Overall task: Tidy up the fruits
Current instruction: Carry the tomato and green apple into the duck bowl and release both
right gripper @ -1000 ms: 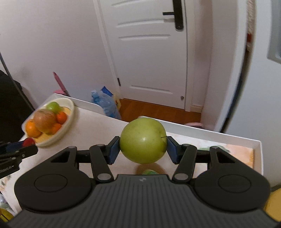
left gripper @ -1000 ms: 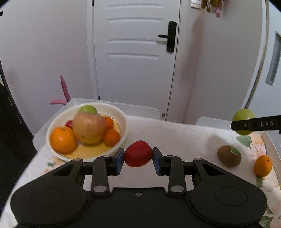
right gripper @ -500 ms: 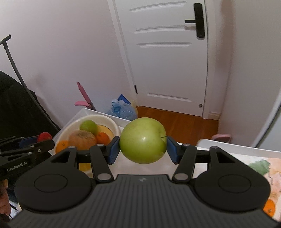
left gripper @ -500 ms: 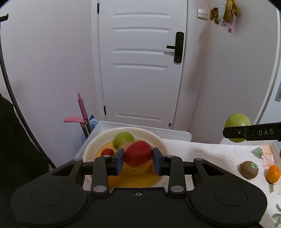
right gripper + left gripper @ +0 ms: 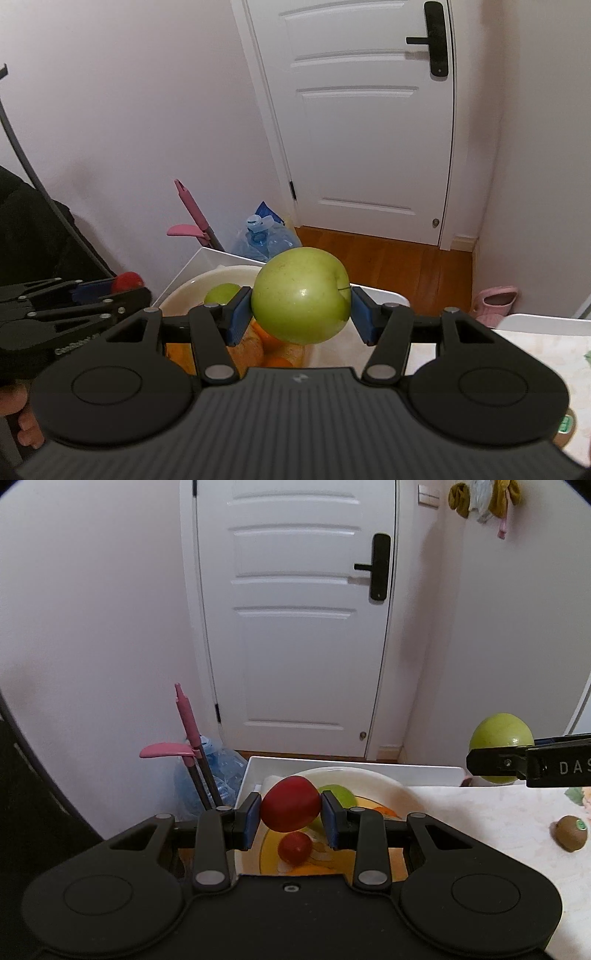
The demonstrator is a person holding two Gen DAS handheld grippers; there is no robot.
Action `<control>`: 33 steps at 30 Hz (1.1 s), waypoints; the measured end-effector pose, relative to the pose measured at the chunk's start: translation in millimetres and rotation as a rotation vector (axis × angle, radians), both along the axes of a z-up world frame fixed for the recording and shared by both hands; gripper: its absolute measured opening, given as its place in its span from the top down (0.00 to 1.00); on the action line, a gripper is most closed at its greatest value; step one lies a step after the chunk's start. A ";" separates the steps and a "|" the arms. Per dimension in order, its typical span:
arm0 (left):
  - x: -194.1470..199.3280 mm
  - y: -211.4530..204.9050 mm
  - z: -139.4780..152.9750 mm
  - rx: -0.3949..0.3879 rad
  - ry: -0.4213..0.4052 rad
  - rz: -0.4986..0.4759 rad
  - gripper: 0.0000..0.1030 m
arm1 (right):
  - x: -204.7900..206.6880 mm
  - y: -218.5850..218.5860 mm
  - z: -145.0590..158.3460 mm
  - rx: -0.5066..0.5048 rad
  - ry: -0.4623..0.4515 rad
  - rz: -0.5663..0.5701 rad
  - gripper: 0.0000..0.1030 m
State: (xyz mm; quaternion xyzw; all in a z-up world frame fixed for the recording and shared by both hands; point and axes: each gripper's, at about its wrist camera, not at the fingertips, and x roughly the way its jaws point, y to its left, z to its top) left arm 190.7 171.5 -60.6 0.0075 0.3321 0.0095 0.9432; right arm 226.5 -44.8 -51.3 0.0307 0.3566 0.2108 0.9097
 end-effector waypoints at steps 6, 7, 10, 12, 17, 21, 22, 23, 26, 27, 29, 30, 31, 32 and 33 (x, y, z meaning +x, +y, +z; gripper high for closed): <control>30.9 14.9 -25.2 -0.010 0.059 -0.049 0.63 | 14.2 22.6 -12.9 -0.005 0.023 -0.031 0.31; 34.4 17.7 -28.7 -0.012 0.070 -0.055 0.63 | 16.4 25.2 -15.3 -0.005 0.027 -0.035 0.31; 44.3 22.1 -39.2 -0.015 0.096 -0.071 0.63 | 21.5 31.5 -20.6 -0.008 0.037 -0.047 0.31; 49.5 24.6 -43.4 -0.015 0.105 -0.080 0.63 | 23.9 33.7 -22.7 -0.010 0.042 -0.052 0.31; 55.0 27.6 -48.1 -0.018 0.113 -0.106 0.40 | 27.3 37.3 -24.3 -0.012 0.049 -0.065 0.31; 43.5 30.2 -38.9 -0.002 0.059 -0.104 0.13 | 28.2 39.0 -23.0 -0.018 0.050 -0.064 0.31; 41.0 30.9 -36.6 0.002 0.054 -0.106 0.10 | 27.6 38.9 -23.2 -0.021 0.050 -0.061 0.31; 38.0 31.7 -34.7 0.002 0.053 -0.107 0.07 | 28.3 39.4 -23.2 -0.024 0.051 -0.059 0.31; 26.8 35.5 -30.0 -0.013 0.044 -0.112 0.04 | 31.1 41.9 -24.6 -0.034 0.056 -0.048 0.31; 22.9 36.4 -28.5 -0.014 0.037 -0.109 0.04 | 32.4 42.8 -25.6 -0.035 0.060 -0.045 0.31; 14.9 38.1 -25.8 -0.009 0.015 -0.097 0.02 | 34.3 44.0 -28.2 -0.039 0.068 -0.040 0.31; 11.0 39.1 -24.6 -0.008 0.005 -0.092 0.02 | 35.9 45.5 -29.1 -0.043 0.068 -0.038 0.31; 7.4 39.9 -23.5 -0.009 -0.002 -0.088 0.01 | 37.4 47.0 -30.9 -0.048 0.069 -0.035 0.31; 4.8 40.8 -22.9 -0.012 -0.008 -0.086 0.01 | 39.3 48.4 -33.0 -0.049 0.072 -0.033 0.31; 2.8 41.3 -22.0 -0.014 -0.013 -0.086 0.00 | 40.6 49.1 -35.3 -0.047 0.077 -0.032 0.31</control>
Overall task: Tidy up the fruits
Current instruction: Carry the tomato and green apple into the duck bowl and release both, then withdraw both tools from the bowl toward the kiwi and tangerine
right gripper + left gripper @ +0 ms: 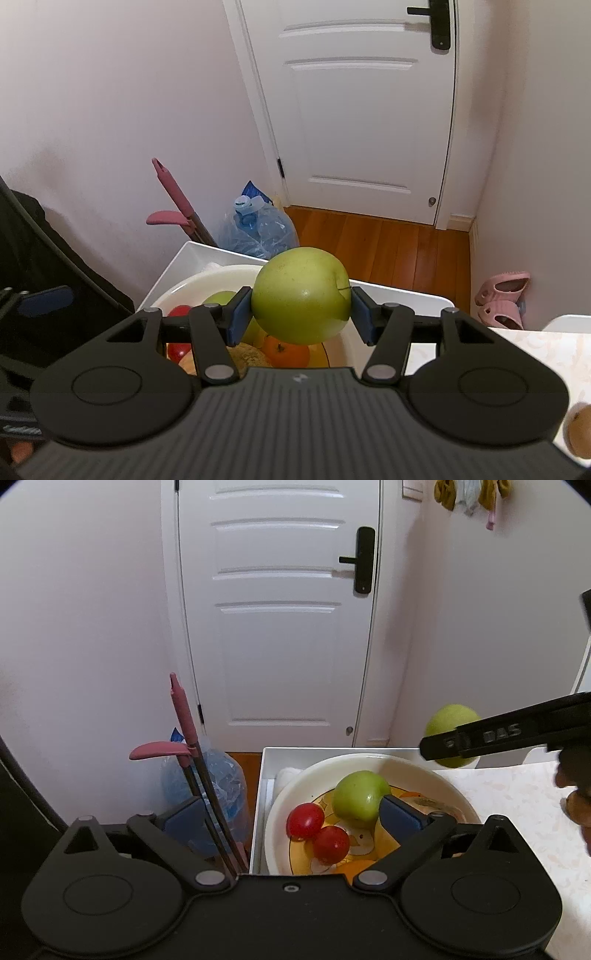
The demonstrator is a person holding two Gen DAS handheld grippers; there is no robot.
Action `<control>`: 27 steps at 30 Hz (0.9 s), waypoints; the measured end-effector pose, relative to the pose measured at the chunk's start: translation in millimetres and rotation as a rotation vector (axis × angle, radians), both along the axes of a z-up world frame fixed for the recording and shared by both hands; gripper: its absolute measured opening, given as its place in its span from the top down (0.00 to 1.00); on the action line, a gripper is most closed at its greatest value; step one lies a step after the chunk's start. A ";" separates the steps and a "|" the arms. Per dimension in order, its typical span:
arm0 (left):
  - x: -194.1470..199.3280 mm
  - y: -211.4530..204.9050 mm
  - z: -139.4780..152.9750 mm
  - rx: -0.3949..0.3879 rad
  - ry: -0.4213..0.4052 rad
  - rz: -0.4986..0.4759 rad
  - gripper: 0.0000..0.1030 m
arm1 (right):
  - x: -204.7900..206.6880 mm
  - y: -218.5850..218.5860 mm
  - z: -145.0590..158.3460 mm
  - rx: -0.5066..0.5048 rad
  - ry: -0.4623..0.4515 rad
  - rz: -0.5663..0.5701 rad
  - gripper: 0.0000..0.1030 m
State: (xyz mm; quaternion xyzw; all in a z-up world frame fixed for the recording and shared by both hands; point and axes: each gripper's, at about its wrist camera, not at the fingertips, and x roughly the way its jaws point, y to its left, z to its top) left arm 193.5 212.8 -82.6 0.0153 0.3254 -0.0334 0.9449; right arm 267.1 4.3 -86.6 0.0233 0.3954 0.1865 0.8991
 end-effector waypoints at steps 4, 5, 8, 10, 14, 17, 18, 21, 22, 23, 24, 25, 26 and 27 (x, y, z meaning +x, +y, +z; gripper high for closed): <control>-9.4 -1.8 1.7 0.033 -0.040 0.016 0.00 | 5.5 3.2 -8.4 0.012 0.008 0.012 0.31; -9.7 -3.2 1.6 0.042 -0.041 0.018 0.00 | 7.2 4.4 -10.6 0.009 0.010 0.014 0.31; -7.6 -5.5 -0.6 0.056 -0.028 0.018 0.00 | 10.3 6.8 -16.8 0.015 0.019 0.016 0.31; -8.1 -4.1 -3.3 0.038 -0.013 0.005 0.00 | 11.1 7.3 -19.0 0.026 0.023 0.017 0.31; -10.0 -2.6 -4.0 0.029 -0.015 0.006 0.00 | 11.6 8.9 -20.2 0.035 0.025 0.025 0.30; -8.9 -2.6 -3.9 0.030 -0.010 0.003 0.00 | 8.6 6.9 -15.9 0.062 0.001 0.027 0.18; -9.2 -2.8 -4.3 0.030 -0.006 0.001 0.00 | 7.5 6.8 -14.2 0.065 -0.009 0.027 0.12; -11.0 -3.3 -5.6 0.042 0.002 0.000 0.00 | 1.0 4.8 -9.2 0.064 -0.031 0.014 0.01; -11.7 -3.4 -5.7 0.044 0.004 0.000 0.00 | -0.6 4.2 -8.4 0.065 -0.029 0.012 0.01; -12.7 -3.7 -5.3 0.043 0.005 -0.001 0.00 | -2.4 3.4 -7.6 0.065 -0.028 0.008 0.01; -13.5 -3.8 -5.0 0.042 0.006 -0.001 0.00 | -3.5 3.1 -6.5 0.065 -0.027 0.007 0.01; -14.1 -4.1 -4.5 0.042 0.008 -0.001 0.00 | -5.7 2.2 -4.8 0.063 -0.027 0.006 0.01; -14.9 -4.7 -3.8 0.044 0.011 0.000 0.00 | -8.0 1.5 -2.9 0.062 -0.029 0.003 0.01; -15.7 -5.3 -2.9 0.048 0.013 -0.001 0.00 | -10.6 0.8 -1.0 0.061 -0.032 -0.001 0.01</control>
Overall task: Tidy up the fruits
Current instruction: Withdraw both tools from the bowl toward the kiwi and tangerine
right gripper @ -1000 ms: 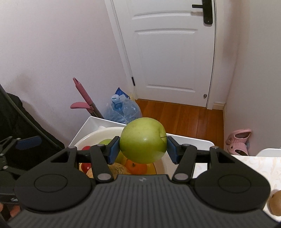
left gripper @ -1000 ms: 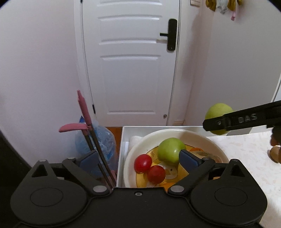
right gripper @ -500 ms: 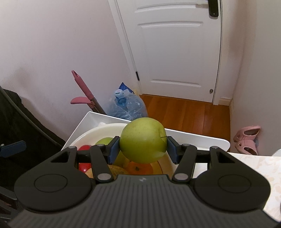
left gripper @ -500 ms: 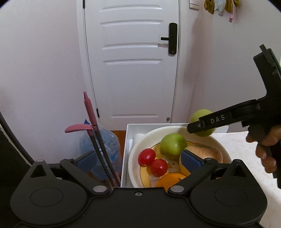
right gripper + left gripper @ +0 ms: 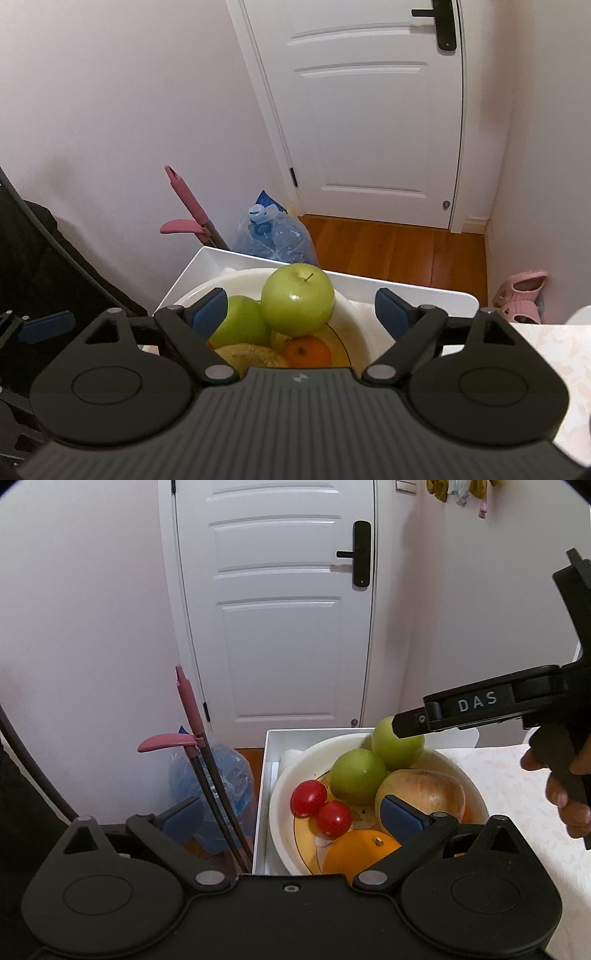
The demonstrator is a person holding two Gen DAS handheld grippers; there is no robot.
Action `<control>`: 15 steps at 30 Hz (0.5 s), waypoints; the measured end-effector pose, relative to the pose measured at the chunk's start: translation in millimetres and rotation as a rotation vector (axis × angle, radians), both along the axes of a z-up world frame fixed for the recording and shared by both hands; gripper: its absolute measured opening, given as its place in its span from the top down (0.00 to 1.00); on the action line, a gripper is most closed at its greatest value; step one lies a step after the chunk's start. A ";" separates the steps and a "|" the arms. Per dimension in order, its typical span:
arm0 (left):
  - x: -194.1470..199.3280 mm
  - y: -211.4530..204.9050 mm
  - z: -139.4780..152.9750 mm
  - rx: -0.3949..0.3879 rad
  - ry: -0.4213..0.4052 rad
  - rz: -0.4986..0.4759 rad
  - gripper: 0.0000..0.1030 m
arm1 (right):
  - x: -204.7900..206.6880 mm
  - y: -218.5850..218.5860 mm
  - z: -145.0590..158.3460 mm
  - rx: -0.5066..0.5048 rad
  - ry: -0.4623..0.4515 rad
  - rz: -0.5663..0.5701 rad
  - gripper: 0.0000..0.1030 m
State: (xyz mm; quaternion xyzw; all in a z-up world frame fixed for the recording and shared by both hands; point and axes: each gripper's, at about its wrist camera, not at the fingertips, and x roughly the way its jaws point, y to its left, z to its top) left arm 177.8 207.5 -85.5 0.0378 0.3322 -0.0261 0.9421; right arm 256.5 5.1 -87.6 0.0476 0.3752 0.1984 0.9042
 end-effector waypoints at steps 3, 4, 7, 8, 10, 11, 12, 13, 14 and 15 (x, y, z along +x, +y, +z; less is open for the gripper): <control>-3.4 -1.5 4.1 0.006 -0.003 -0.003 0.00 | -10.6 -3.6 9.3 -0.005 -0.006 -0.011 0.01; -4.9 -2.1 6.1 0.007 -0.005 -0.003 0.00 | -15.6 -5.5 13.6 -0.008 -0.012 -0.017 0.01; -10.5 -3.3 11.7 0.003 -0.013 -0.004 0.00 | -28.9 -12.4 24.9 -0.011 -0.024 -0.032 0.01; -12.4 -3.4 14.0 -0.001 -0.014 -0.004 0.00 | -34.3 -15.6 29.1 -0.014 -0.028 -0.040 0.01; -18.1 -4.7 19.5 0.002 -0.025 -0.005 0.00 | -45.3 -22.1 37.6 -0.019 -0.034 -0.056 0.01; -21.4 -6.2 21.9 0.009 -0.033 -0.005 0.00 | -50.9 -25.5 41.3 -0.021 -0.038 -0.064 0.01; -24.1 -7.5 23.9 0.014 -0.037 -0.007 0.00 | -57.6 -30.0 45.7 -0.022 -0.043 -0.072 0.01; -26.9 -9.0 26.2 0.017 -0.040 -0.010 0.00 | -64.1 -34.2 49.5 -0.024 -0.048 -0.079 0.01; -29.5 -10.6 28.3 0.019 -0.042 -0.013 0.00 | -70.0 -38.5 53.0 -0.025 -0.053 -0.086 0.01; -31.9 -12.3 30.4 0.019 -0.045 -0.018 0.00 | -76.2 -43.7 56.3 -0.027 -0.058 -0.093 0.01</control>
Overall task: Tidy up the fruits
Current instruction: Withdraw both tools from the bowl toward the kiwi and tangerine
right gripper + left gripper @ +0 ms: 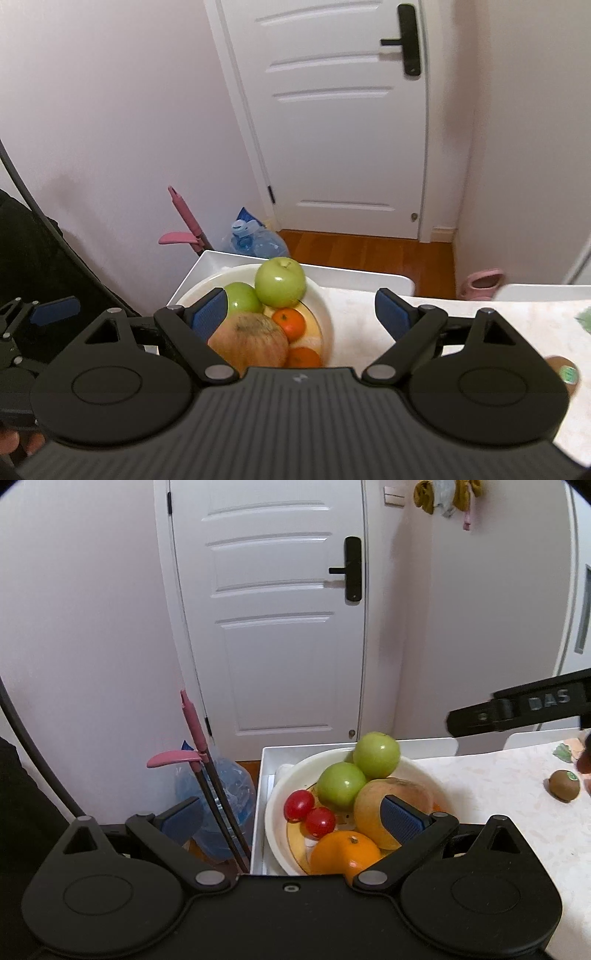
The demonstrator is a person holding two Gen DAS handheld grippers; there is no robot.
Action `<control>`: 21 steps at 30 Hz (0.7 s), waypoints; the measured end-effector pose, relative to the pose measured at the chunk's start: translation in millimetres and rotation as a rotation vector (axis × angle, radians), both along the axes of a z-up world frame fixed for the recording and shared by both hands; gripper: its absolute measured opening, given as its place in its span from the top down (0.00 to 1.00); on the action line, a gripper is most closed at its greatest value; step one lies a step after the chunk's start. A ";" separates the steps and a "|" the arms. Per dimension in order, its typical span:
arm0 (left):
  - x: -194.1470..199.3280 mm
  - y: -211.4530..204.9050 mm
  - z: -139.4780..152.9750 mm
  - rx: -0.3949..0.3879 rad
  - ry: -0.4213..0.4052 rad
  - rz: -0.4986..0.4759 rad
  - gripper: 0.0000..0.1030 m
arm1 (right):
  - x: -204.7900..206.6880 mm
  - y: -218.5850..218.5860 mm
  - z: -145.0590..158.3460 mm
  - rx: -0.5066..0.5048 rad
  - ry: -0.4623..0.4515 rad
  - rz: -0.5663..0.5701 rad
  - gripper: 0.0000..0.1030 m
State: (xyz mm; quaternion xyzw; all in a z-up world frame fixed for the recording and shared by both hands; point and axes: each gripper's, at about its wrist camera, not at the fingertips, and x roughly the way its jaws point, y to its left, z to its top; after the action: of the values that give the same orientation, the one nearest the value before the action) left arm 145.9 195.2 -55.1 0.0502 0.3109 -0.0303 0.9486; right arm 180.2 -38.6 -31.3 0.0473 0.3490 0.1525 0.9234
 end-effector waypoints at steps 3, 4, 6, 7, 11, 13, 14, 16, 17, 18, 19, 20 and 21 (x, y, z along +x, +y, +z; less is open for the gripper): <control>-8.8 -8.4 7.4 0.001 -0.013 -0.011 0.00 | -19.1 -18.3 8.7 0.004 -0.013 -0.027 0.01; -12.1 -12.1 10.0 0.001 -0.018 -0.015 0.00 | -24.8 -24.8 10.7 0.005 -0.015 -0.038 0.01; -18.7 -21.6 15.2 0.007 -0.030 -0.023 0.00 | -35.1 -40.0 13.5 0.007 -0.014 -0.061 0.01; -21.8 -26.8 17.4 0.014 -0.035 -0.026 0.00 | -40.7 -48.2 14.3 0.003 -0.010 -0.073 0.01; -35.5 -52.6 23.9 0.049 -0.051 -0.037 0.00 | -62.9 -83.2 17.3 -0.010 -0.005 -0.116 0.01; -41.3 -65.5 25.6 0.052 -0.048 -0.041 0.00 | -73.3 -102.0 18.3 -0.023 -0.008 -0.140 0.01; -44.6 -72.8 26.7 0.045 -0.047 -0.047 0.00 | -77.7 -110.6 18.4 -0.026 -0.010 -0.151 0.01; -49.2 -85.4 27.9 0.031 -0.048 -0.059 0.00 | -86.2 -130.5 18.0 -0.026 -0.010 -0.173 0.01; -51.7 -93.7 28.3 0.028 -0.047 -0.067 0.00 | -89.8 -140.2 17.2 -0.030 -0.010 -0.185 0.01; -53.7 -100.2 28.5 0.027 -0.047 -0.073 0.00 | -93.9 -148.2 16.0 -0.035 -0.009 -0.195 0.01; -55.8 -108.5 28.4 0.028 -0.046 -0.080 0.00 | -97.4 -157.5 14.8 -0.042 -0.007 -0.205 0.01; -57.6 -116.9 28.0 0.028 -0.046 -0.088 0.00 | -100.7 -168.1 13.3 -0.047 -0.006 -0.216 0.01; -58.6 -124.8 27.4 0.026 -0.043 -0.097 0.00 | -103.3 -177.5 11.8 -0.051 -0.006 -0.225 0.01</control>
State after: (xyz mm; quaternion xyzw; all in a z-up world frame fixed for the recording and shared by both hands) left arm 87.3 70.4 -27.7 0.0779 0.2880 -0.0710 0.9518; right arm 77.0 -216.0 -19.5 0.0620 0.3426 0.0391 0.9366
